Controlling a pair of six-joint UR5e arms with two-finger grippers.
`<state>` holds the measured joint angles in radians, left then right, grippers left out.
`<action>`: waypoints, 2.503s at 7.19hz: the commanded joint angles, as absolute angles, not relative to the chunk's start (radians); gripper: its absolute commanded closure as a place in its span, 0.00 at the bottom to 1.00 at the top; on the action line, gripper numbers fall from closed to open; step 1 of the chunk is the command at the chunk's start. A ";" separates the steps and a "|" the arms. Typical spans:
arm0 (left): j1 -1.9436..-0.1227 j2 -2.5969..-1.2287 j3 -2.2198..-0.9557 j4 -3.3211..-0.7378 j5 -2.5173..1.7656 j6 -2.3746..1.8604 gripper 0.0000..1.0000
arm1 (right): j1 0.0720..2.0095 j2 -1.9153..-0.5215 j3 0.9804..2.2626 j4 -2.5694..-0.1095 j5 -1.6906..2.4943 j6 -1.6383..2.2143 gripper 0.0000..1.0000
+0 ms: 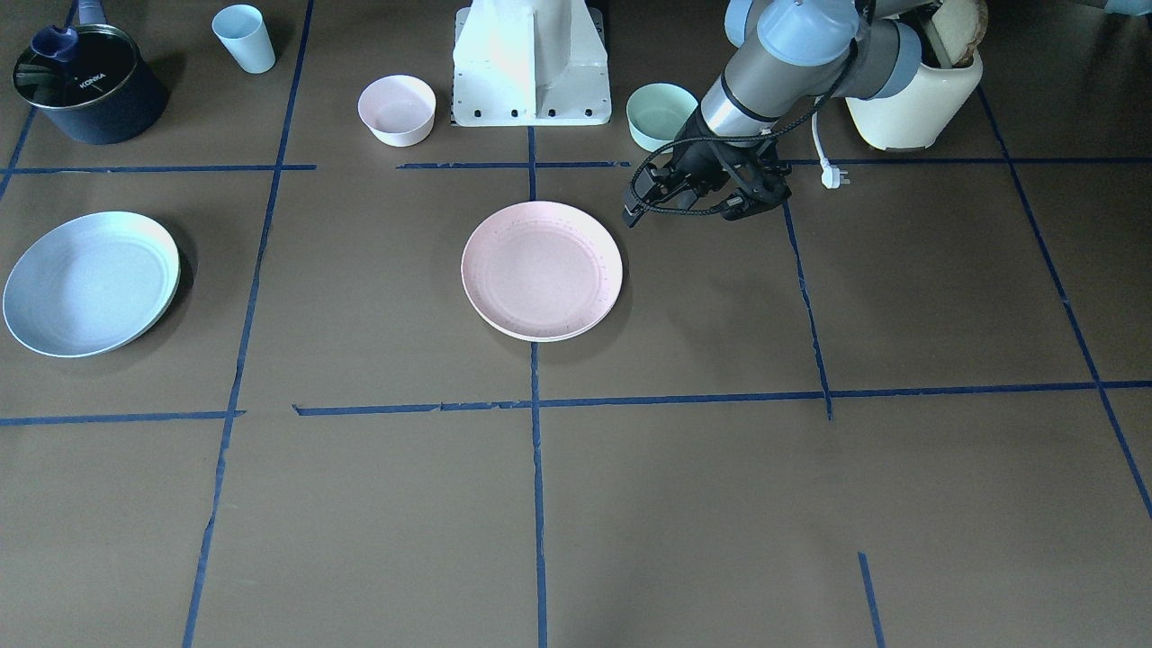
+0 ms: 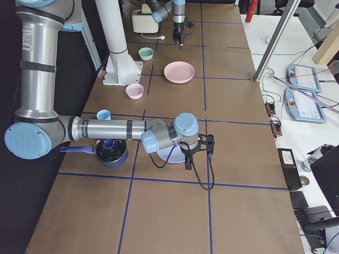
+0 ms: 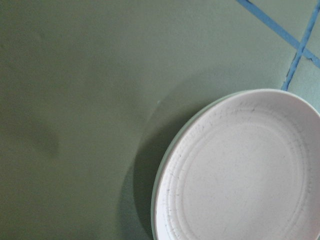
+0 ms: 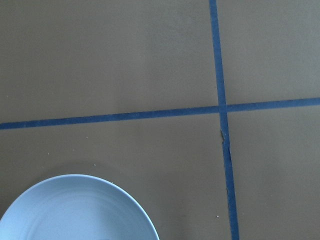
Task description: Stack three plates with pink and blue
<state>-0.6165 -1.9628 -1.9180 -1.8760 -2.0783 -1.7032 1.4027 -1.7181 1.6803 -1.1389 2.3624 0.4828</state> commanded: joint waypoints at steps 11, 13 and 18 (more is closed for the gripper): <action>-0.787 -1.724 -2.141 -1.683 -2.114 -1.349 0.00 | 1.089 -1.770 1.482 -0.698 2.255 0.879 0.23; -0.865 -1.681 -2.146 -1.683 -2.172 -1.274 0.00 | 1.091 -1.770 1.482 -0.698 2.256 0.881 0.69; -1.035 -1.583 -2.109 -1.642 -2.186 -0.923 0.00 | 1.094 -1.772 1.511 -0.693 2.275 0.880 1.00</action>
